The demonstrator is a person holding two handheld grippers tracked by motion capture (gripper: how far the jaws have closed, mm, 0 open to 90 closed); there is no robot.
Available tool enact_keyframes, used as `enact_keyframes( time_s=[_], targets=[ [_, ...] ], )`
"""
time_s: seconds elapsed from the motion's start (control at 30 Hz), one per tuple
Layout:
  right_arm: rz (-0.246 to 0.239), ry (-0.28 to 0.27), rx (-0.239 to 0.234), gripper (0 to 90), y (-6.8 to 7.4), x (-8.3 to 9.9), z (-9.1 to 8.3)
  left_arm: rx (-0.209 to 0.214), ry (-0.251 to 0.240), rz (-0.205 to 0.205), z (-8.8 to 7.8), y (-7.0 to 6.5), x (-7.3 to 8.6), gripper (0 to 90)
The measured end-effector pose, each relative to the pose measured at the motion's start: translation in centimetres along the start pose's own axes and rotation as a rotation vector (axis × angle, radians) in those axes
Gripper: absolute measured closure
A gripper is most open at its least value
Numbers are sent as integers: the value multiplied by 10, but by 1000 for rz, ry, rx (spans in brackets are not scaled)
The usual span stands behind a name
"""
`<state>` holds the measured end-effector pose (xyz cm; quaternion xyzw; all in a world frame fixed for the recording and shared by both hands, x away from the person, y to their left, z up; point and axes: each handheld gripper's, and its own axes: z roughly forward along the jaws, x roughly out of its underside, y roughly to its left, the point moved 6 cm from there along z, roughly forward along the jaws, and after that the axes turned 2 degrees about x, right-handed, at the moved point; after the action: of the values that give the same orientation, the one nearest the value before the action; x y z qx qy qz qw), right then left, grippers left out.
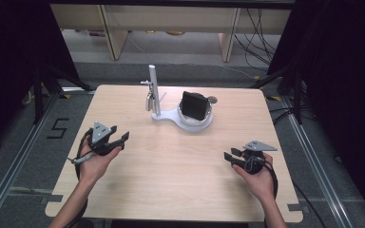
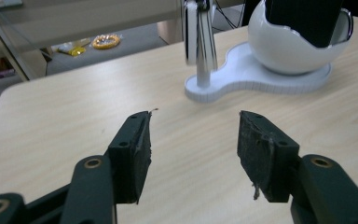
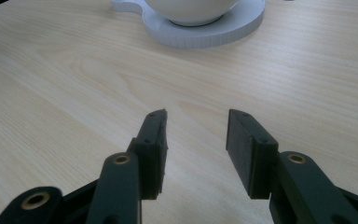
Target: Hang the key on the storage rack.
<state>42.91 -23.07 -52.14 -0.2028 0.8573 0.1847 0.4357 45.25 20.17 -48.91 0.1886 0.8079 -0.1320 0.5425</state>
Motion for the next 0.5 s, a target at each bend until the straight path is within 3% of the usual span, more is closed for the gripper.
enact_keyframes(
  time_s=[0.13, 0.2, 0.23, 0.3, 0.33, 0.37, 0.4, 0.43, 0.47, 0.5],
  targets=[
    [-6, 22, -2, 583, 1, 1, -1, -25, -13, -38, -14, 7, 25, 432],
    [-36, 1, -7, 582, -1, 1, 1, -29, -16, -43, -17, 8, 37, 432],
    [23, 21, -15, 580, 5, 3, 1, -26, -16, -51, -19, 8, 42, 431],
    [-1, 14, -19, 577, 4, 2, 2, -11, -17, -54, -21, 7, 49, 426],
    [-41, 3, -16, 575, 1, 2, 3, -10, -22, -59, -21, 6, 51, 424],
    [-40, 5, -19, 574, 2, 2, 3, -8, -29, -62, -22, 5, 53, 420],
    [-7, 13, -16, 573, 5, 3, 2, -4, -34, -67, -22, 4, 55, 418],
    [-17, 25, -12, 571, 4, 4, 1, 7, -41, -67, -21, 2, 57, 416],
    [-52, 1, -13, 570, 2, 3, 4, 8, -40, -64, -20, 0, 58, 414],
    [-46, 6, -21, 569, 3, 3, 3, 12, -41, -60, -19, -1, 59, 408]
  ],
)
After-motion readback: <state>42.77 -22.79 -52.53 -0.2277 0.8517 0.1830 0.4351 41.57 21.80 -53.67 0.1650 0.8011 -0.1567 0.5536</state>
